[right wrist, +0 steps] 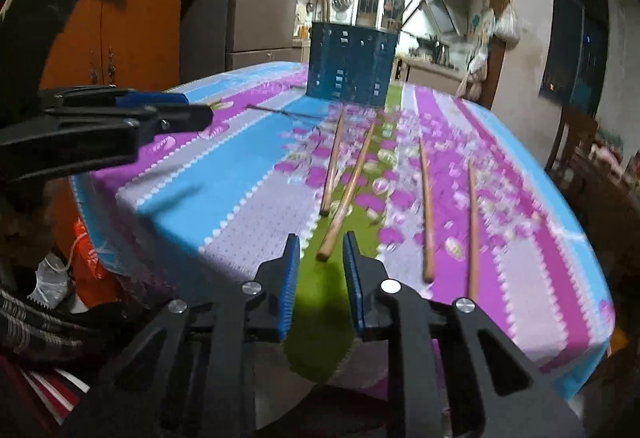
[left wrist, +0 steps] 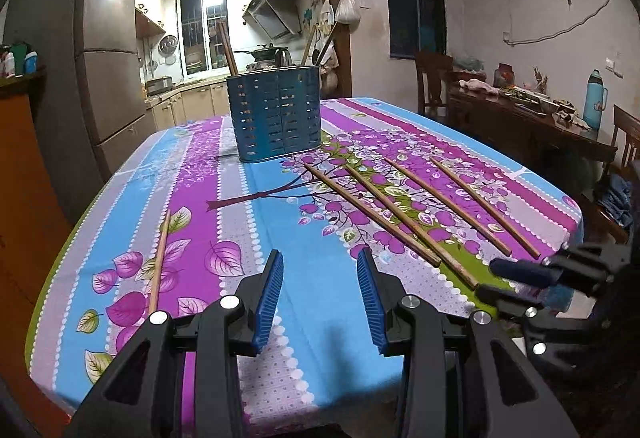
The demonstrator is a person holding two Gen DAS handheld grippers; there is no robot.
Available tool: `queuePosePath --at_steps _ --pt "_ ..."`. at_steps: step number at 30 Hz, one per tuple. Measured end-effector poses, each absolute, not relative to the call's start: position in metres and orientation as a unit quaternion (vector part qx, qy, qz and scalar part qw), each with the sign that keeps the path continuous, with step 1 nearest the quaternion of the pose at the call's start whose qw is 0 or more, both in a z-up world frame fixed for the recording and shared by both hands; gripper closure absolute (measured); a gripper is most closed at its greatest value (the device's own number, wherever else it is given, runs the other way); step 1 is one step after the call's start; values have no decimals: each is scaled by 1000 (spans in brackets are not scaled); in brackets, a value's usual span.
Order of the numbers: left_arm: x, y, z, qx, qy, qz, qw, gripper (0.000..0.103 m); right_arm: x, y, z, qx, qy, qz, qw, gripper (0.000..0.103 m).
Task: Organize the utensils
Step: 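Move both open tools back down toward the remaining chopsticks, then close the right tool on a chopstick while the left tool grasps another chopstick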
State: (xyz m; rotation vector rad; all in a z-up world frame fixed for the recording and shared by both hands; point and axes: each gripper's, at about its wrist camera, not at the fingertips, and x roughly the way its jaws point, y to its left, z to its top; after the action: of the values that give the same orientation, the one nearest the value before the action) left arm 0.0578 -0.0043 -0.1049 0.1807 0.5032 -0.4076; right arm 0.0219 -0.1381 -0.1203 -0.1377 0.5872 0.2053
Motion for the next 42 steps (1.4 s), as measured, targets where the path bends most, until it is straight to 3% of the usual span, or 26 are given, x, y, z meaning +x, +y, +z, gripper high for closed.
queuePosePath --at_steps 1,5,31,33,34,42 --pt "57 -5 -105 89 248 -199 944 63 23 -137 -123 -68 291 94 950 89" --pt "54 -8 -107 99 250 -198 943 63 26 -142 -127 -42 292 88 951 93" --pt "52 -36 -116 151 244 -206 936 61 32 -143 -132 -13 271 85 959 86" --pt "52 -37 -117 152 245 -207 935 61 31 -143 -132 -11 271 86 959 88" --pt "53 -38 -117 152 245 -209 934 61 31 -144 -132 -8 271 88 959 96" --pt "61 -54 -119 127 257 -249 925 61 29 -161 -115 25 246 79 966 98"
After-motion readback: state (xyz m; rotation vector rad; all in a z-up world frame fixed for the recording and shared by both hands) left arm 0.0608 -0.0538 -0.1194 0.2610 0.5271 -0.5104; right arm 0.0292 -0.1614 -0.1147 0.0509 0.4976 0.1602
